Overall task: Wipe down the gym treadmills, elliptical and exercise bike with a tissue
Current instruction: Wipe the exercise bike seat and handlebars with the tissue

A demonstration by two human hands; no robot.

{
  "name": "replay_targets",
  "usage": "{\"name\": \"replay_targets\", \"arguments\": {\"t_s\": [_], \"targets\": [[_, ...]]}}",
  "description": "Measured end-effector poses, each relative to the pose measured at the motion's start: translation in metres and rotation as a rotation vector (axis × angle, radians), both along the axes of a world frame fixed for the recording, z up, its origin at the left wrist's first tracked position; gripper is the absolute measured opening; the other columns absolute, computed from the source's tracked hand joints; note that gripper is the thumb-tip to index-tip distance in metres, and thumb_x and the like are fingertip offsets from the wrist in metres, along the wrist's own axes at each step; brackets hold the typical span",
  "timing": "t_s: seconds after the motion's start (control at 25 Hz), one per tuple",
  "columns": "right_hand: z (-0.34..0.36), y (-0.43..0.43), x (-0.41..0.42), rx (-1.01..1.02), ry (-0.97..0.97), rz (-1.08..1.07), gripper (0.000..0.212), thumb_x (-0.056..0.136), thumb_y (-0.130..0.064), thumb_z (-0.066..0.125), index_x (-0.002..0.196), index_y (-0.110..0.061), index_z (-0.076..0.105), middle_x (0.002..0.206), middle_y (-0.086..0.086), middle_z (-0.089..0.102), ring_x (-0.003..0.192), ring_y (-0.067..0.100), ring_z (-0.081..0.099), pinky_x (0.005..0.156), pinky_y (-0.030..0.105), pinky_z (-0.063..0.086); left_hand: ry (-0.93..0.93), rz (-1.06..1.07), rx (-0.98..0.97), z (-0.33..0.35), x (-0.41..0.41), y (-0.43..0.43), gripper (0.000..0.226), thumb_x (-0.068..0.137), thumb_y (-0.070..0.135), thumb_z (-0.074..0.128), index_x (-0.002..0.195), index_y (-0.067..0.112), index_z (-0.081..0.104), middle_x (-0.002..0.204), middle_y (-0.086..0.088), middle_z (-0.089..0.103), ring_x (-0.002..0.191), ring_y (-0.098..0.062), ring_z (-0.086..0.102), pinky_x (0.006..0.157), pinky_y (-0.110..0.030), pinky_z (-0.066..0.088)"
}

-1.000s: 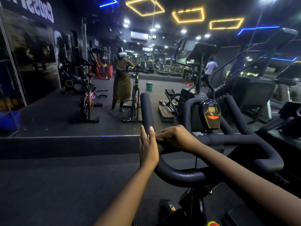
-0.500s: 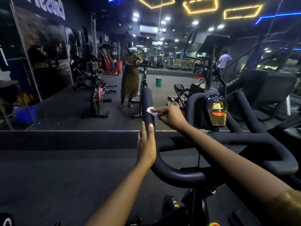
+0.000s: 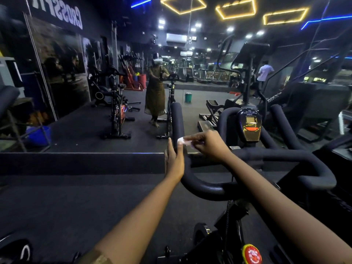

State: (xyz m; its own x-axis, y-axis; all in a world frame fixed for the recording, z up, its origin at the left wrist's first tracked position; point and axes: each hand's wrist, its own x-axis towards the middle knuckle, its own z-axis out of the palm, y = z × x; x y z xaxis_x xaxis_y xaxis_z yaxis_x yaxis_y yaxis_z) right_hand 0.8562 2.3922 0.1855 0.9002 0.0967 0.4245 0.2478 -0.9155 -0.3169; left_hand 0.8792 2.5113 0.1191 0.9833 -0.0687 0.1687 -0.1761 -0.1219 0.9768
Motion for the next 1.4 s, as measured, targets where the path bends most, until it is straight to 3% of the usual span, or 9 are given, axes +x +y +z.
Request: {"name": "replay_targets", "arguments": {"t_s": [0.16,0.32,0.64,0.76,0.88,0.96,1.12,1.24,1.4], "targets": [[-0.001,0.047,-0.040,0.040,-0.091,-0.005,0.027,0.087,-0.009,0.059,0.108,-0.020,0.071,0.091,0.017,0.071,0.076,0.021,0.065,0.068,0.023,0.039,-0.076,0.109,0.032,-0.011,-0.021,0.064,0.048,0.102,0.033,0.035,0.146,0.013,0.035,0.151,-0.009,0.032,0.139,-0.020,0.030,0.105,-0.020,0.020],[-0.027,0.125,-0.088,0.116,0.007,0.151,0.020,0.088,-0.013,0.061,0.104,-0.014,0.073,0.101,0.012,0.070,0.095,0.016,0.065,0.075,0.026,0.043,-0.121,0.111,0.348,-0.054,-0.069,0.159,0.051,0.098,0.024,0.050,0.144,0.010,0.036,0.153,-0.012,0.026,0.140,-0.021,0.028,0.107,-0.019,0.018],[-0.137,0.287,-0.138,-0.118,0.304,0.444,0.026,0.094,-0.023,0.052,0.114,-0.023,0.068,0.112,0.012,0.067,0.106,0.031,0.060,0.086,0.032,0.046,0.344,0.103,0.866,-0.134,-0.195,0.365,0.066,0.098,0.044,0.043,0.151,0.012,0.019,0.160,-0.010,0.008,0.147,-0.022,0.011,0.118,-0.034,0.012],[-0.151,0.354,-0.158,-0.162,0.352,0.633,0.031,0.094,-0.031,0.052,0.115,-0.014,0.067,0.110,0.019,0.066,0.106,0.034,0.058,0.087,0.033,0.044,0.456,0.114,0.873,-0.135,-0.255,0.427,0.063,0.097,0.043,0.044,0.148,0.008,0.029,0.154,-0.010,0.029,0.140,-0.020,0.030,0.111,-0.023,0.022],[-0.145,0.414,-0.187,-0.112,0.292,0.895,0.023,0.090,-0.020,0.059,0.108,-0.009,0.070,0.101,0.022,0.066,0.095,0.015,0.064,0.077,0.025,0.040,0.536,0.339,0.838,-0.127,-0.323,0.467,0.045,0.099,0.028,0.048,0.138,0.006,0.045,0.141,-0.013,0.047,0.128,-0.023,0.046,0.100,-0.024,0.031],[-0.150,0.459,-0.210,-0.073,0.242,1.144,0.025,0.079,-0.001,0.062,0.100,-0.010,0.074,0.087,0.019,0.070,0.079,0.017,0.068,0.070,0.020,0.040,0.616,0.518,0.825,-0.125,-0.377,0.485,0.047,0.098,0.028,0.049,0.140,0.008,0.042,0.144,-0.013,0.044,0.131,-0.023,0.043,0.104,-0.025,0.031],[-0.170,0.536,-0.263,-0.066,0.394,1.501,0.032,0.082,0.002,0.057,0.107,-0.013,0.071,0.105,0.012,0.069,0.097,0.023,0.065,0.081,0.024,0.042,0.793,0.849,0.804,-0.127,-0.487,0.493,0.056,0.100,0.033,0.045,0.149,0.013,0.026,0.153,-0.009,0.030,0.140,-0.020,0.030,0.109,-0.020,0.020],[-0.173,0.578,-0.305,0.000,0.422,1.664,0.034,0.082,0.001,0.058,0.106,-0.018,0.072,0.104,0.008,0.070,0.097,0.023,0.066,0.083,0.028,0.045,0.907,0.989,0.733,-0.127,-0.549,0.493,0.058,0.100,0.039,0.043,0.150,0.017,0.025,0.152,-0.009,0.031,0.138,-0.022,0.032,0.108,-0.022,0.022],[-0.166,0.635,-0.350,0.098,0.424,1.684,0.029,0.084,0.004,0.057,0.105,-0.010,0.071,0.103,0.007,0.070,0.083,0.008,0.066,0.072,0.010,0.040,0.968,1.130,0.668,-0.132,-0.612,0.526,0.060,0.098,0.044,0.043,0.150,0.019,0.026,0.149,-0.008,0.034,0.136,-0.023,0.036,0.110,-0.026,0.024]]}}
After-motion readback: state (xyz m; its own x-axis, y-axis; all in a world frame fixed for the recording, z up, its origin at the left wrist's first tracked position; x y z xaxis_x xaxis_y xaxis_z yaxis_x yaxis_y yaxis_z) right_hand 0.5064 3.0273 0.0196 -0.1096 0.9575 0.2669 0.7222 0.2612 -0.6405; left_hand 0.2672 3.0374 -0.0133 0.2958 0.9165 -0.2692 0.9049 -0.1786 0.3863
